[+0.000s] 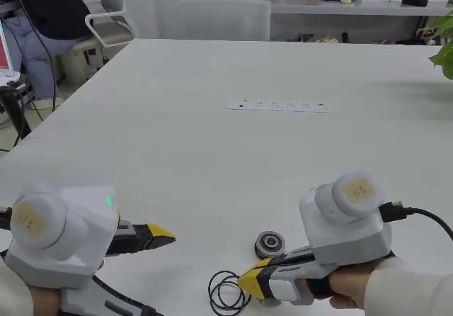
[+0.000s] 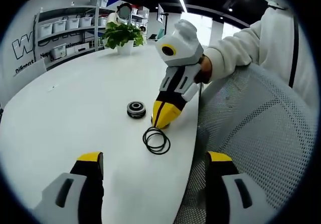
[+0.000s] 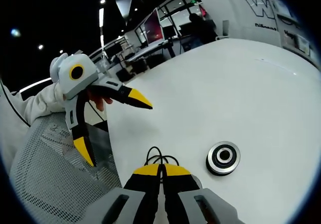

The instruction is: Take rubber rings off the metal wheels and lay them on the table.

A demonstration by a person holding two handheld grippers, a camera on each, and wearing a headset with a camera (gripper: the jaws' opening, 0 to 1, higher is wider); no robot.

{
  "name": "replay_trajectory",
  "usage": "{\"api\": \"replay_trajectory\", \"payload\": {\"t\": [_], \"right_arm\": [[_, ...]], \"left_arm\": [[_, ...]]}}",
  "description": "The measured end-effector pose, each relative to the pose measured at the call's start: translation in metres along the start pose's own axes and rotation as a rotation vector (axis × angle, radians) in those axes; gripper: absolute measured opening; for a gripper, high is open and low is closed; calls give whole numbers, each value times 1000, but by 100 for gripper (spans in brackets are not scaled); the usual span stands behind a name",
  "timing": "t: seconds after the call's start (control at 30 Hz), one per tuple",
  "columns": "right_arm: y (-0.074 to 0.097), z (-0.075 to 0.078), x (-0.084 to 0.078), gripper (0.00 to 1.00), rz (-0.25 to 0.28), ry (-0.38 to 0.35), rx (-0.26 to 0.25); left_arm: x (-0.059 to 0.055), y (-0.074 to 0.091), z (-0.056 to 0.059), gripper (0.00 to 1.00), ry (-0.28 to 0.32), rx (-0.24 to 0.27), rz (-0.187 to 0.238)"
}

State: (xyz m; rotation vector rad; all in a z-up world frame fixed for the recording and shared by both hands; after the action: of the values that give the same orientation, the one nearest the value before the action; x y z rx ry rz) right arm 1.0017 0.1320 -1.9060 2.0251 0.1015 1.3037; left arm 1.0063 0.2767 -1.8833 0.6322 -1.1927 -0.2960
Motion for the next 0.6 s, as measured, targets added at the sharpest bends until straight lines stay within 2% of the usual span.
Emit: {"api": "replay_trajectory", "payload": {"t": [0.43,0.6], "right_arm": [[1,4,0,0,1,15,-23],[4,7,3,0,17,8,-38]], "left_arm": [[-1,0,-1,80,3,6,-2],[-1,0,-1,79,6,8,-3]]}}
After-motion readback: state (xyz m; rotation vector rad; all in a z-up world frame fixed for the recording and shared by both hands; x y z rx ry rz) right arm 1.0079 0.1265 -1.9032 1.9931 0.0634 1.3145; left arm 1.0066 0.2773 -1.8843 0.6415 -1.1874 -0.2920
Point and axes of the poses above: the centre of the closed fingertips' face, and the gripper's own axes: y roughly backward along the fingers, z roughly to its right, x roughly out of its top, the point moved 6 cm from there along y, roughly backward along the fingers, and after that the axes turned 11 degrees about y, right-handed, at the moved point
